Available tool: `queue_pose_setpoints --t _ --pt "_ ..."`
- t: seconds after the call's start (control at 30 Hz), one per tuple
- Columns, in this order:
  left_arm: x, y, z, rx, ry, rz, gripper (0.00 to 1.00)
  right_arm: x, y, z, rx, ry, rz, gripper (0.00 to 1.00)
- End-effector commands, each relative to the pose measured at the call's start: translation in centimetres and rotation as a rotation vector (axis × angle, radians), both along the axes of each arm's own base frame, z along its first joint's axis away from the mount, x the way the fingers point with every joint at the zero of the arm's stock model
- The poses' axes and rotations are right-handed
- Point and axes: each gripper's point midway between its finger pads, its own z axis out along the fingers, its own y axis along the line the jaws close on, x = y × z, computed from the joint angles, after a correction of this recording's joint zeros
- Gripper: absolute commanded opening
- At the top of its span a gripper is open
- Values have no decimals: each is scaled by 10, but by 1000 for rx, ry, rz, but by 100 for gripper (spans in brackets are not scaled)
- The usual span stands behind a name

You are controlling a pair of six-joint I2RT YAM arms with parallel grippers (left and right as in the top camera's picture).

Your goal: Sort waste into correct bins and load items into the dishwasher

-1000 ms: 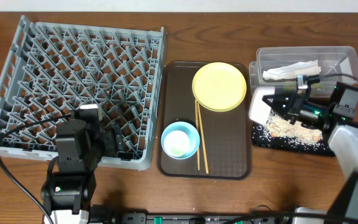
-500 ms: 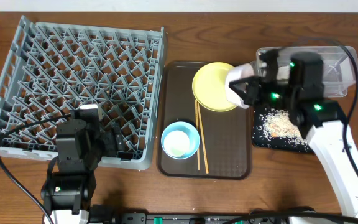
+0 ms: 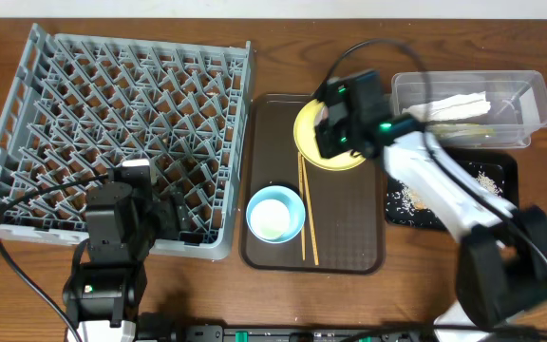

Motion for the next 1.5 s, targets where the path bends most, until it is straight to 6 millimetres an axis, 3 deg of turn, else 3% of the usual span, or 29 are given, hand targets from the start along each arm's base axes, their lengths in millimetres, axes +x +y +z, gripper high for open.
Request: queue_pose_setpoints --t 0.0,0.1,0.23,0.4,0.53,0.6,0.67,0.77,0.9,1.17,1.33,1.47 --pt "2 -1 9 -4 -22 -5 86 2 1 -24 -99 -8 31 1" --pt "2 -1 9 -3 -22 -5 87 -6 7 -42 -120 33 52 1" --pt "2 -1 9 -3 -21 -5 86 -12 11 -39 -123 39 65 7" --pt "2 -1 9 -3 -22 -5 86 -17 18 3 -107 9 84 21" --pt "2 -1 9 -3 -21 -5 87 -22 28 59 -17 -46 115 24" --pt "2 -1 9 -3 -21 -5 86 -30 35 83 48 -68 147 29" --pt "2 -1 9 -3 -21 -5 86 -44 41 94 90 -50 185 30" --pt "2 -1 9 -3 -21 -5 86 -66 47 85 79 24 224 31" --pt "2 -1 9 -3 -21 -5 87 -107 58 48 -5 182 294 33" --pt "2 -1 9 -3 -21 -5 86 -153 67 -14 -155 391 374 30" --pt "2 -1 9 -3 -21 -5 87 -146 62 -35 -221 406 297 19" --pt "2 -1 9 -4 -21 -5 86 -134 59 -27 -219 368 275 5"
